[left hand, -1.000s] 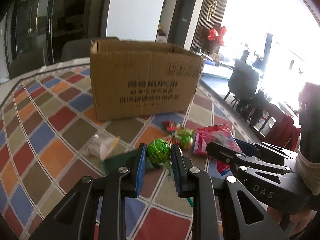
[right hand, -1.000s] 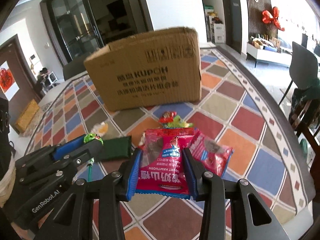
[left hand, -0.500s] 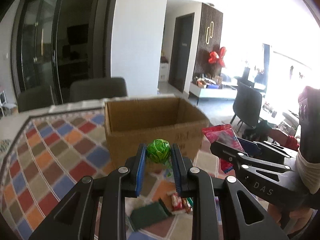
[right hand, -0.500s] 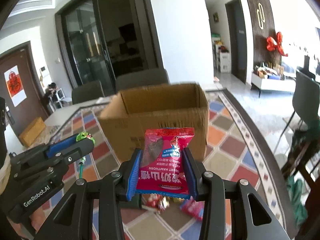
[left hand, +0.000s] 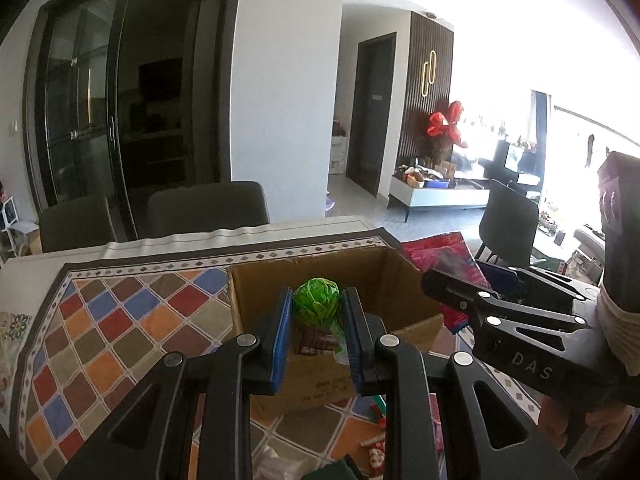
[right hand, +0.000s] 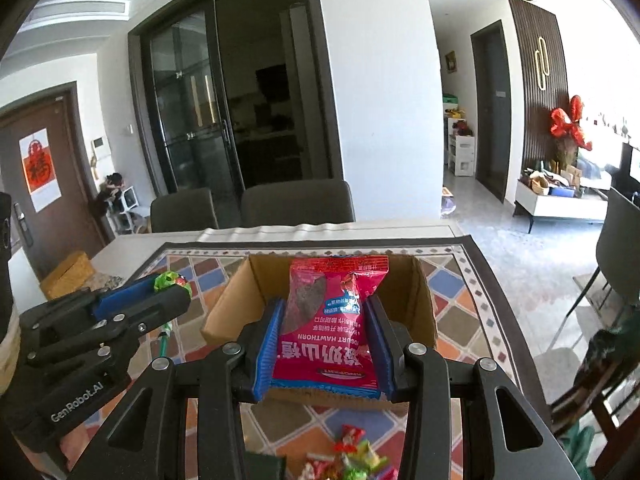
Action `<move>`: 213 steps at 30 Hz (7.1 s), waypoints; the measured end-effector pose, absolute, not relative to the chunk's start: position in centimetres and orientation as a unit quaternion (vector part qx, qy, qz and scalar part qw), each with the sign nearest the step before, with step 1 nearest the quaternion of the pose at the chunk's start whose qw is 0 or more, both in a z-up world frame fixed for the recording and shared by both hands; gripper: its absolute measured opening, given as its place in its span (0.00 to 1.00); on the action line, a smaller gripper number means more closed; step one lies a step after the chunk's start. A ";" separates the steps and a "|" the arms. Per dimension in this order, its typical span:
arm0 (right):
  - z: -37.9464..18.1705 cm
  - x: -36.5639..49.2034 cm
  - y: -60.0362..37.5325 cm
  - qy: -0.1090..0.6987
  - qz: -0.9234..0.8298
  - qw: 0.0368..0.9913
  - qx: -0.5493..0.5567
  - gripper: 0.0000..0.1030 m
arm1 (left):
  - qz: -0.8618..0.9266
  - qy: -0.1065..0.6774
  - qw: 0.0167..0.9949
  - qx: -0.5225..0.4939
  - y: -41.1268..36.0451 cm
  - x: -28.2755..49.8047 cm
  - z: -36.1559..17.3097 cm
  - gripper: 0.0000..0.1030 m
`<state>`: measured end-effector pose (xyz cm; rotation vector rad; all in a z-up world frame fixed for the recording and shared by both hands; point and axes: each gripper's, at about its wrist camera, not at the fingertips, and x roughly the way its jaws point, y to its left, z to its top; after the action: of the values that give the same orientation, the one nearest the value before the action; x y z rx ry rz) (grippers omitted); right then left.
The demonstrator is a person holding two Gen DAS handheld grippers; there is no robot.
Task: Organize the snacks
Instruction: 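Lift both snacks over the box and open both tools to drop them, then withdraw both tools from the box toward the remaining snacks, then lower the right tool onto the red hawthorn bag while the left tool grasps a wrapped candy, then carry the hawthorn bag and candy over the box and open both tools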
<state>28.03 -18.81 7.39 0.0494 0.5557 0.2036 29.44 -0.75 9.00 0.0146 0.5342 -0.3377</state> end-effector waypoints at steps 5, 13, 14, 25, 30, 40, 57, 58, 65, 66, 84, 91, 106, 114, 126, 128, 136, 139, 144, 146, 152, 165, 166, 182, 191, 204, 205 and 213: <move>7.5 30.8 -18.5 0.287 0.099 0.953 0.014 0.40 | -0.159 0.284 0.946 0.008 -0.9 32.5 8.6 0.25; 5.8 35.1 -18.3 0.323 0.103 0.941 0.017 0.40 | -0.150 0.316 0.937 0.010 -1.4 37.0 6.9 0.25; 5.4 35.5 -18.4 0.327 0.102 0.939 0.018 0.40 | -0.147 0.321 0.936 0.014 -1.6 37.5 6.6 0.25; 3.3 37.0 -18.6 0.337 0.065 0.939 0.001 0.58 | -0.109 0.326 0.938 0.030 -1.5 37.8 5.3 0.51; 3.9 34.6 -19.1 0.321 0.059 0.945 0.000 0.58 | -0.105 0.314 0.943 0.029 -1.3 35.3 5.6 0.55; 4.7 28.5 -19.8 0.294 0.076 0.953 -0.005 0.58 | -0.129 0.291 0.948 0.032 -2.2 29.0 6.1 0.56; 1.8 21.4 -22.4 0.311 0.083 0.947 0.018 0.58 | -0.165 0.299 0.939 0.027 -4.5 21.0 3.0 0.56; 1.6 21.1 -22.4 0.313 0.083 0.946 0.017 0.58 | -0.166 0.302 0.938 0.029 -4.7 20.6 2.6 0.55; -0.6 19.2 -23.1 0.340 0.081 0.937 0.021 0.58 | -0.180 0.320 0.929 0.032 -5.7 18.6 0.2 0.55; -0.8 18.9 -23.1 0.343 0.080 0.936 0.019 0.58 | -0.182 0.321 0.929 0.036 -5.8 18.5 -0.1 0.55; -5.7 15.1 -24.1 0.375 0.076 0.924 -0.026 0.58 | -0.207 0.322 0.922 0.066 -8.7 15.7 -5.0 0.50; -6.9 15.5 -25.0 0.376 0.078 0.923 -0.033 0.58 | -0.211 0.326 0.917 0.092 -10.2 16.4 -6.5 0.43; -9.4 17.8 -25.3 0.403 0.103 0.905 -0.087 0.58 | -0.212 0.358 0.902 0.116 -11.8 18.7 -9.6 0.35; -10.3 18.8 -25.0 0.410 0.129 0.897 -0.106 0.58 | -0.212 0.370 0.896 0.124 -12.3 19.9 -10.5 0.31; -11.4 20.3 -24.6 0.417 0.153 0.889 -0.115 0.62 | -0.211 0.385 0.889 0.129 -12.5 21.0 -11.5 0.25; -11.6 20.6 -24.7 0.420 0.153 0.888 -0.111 0.63 | -0.210 0.390 0.887 0.129 -12.5 21.3 -11.6 0.25; -12.4 21.7 -25.2 0.443 0.160 0.878 -0.080 0.63 | -0.208 0.398 0.885 0.121 -12.6 22.2 -11.8 0.25; -12.5 21.8 -25.5 0.444 0.155 0.880 -0.069 0.63 | -0.205 0.399 0.886 0.116 -12.6 22.6 -11.8 0.26; -12.4 21.9 -25.5 0.444 0.146 0.882 -0.061 0.54 | -0.206 0.405 0.883 0.114 -12.7 22.9 -12.0 0.25; -12.3 21.9 -25.4 0.444 0.142 0.883 -0.061 0.50 | -0.208 0.407 0.882 0.111 -12.6 22.9 -12.0 0.24; -12.1 21.8 -25.7 0.446 0.132 0.884 -0.036 0.45 | -0.209 0.405 0.884 0.104 -12.4 22.5 -11.7 0.23; -10.7 20.3 -25.8 0.438 0.117 0.891 0.006 0.44 | -0.206 0.392 0.894 0.074 -11.1 20.9 -9.3 0.23; -10.4 20.1 -25.8 0.435 0.116 0.893 0.009 0.44 | -0.204 0.390 0.895 0.073 -11.0 20.8 -9.1 0.23; -5.1 18.4 -24.3 0.382 0.109 0.918 0.017 0.44 | -0.181 0.345 0.920 0.033 -7.9 18.8 -3.6 0.23; -0.8 19.8 -23.1 0.342 0.115 0.932 0.024 0.44 | -0.159 0.311 0.937 0.017 -6.0 20.2 0.5 0.23; 4.7 25.0 -21.0 0.302 0.123 0.945 0.018 0.44 | -0.145 0.292 0.945 0.007 -3.2 25.6 5.4 0.23; 5.1 25.5 -20.8 0.301 0.124 0.945 0.017 0.44 | -0.145 0.293 0.945 0.007 -3.1 26.1 5.7 0.23; 7.0 30.0 -20.0 0.318 0.136 0.938 0.017 0.44 | -0.146 0.300 0.943 0.013 -2.5 30.4 8.4 0.23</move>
<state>29.97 -19.97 7.05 0.0342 0.6504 0.2788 30.41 -2.53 8.36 0.0261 0.6112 -0.2968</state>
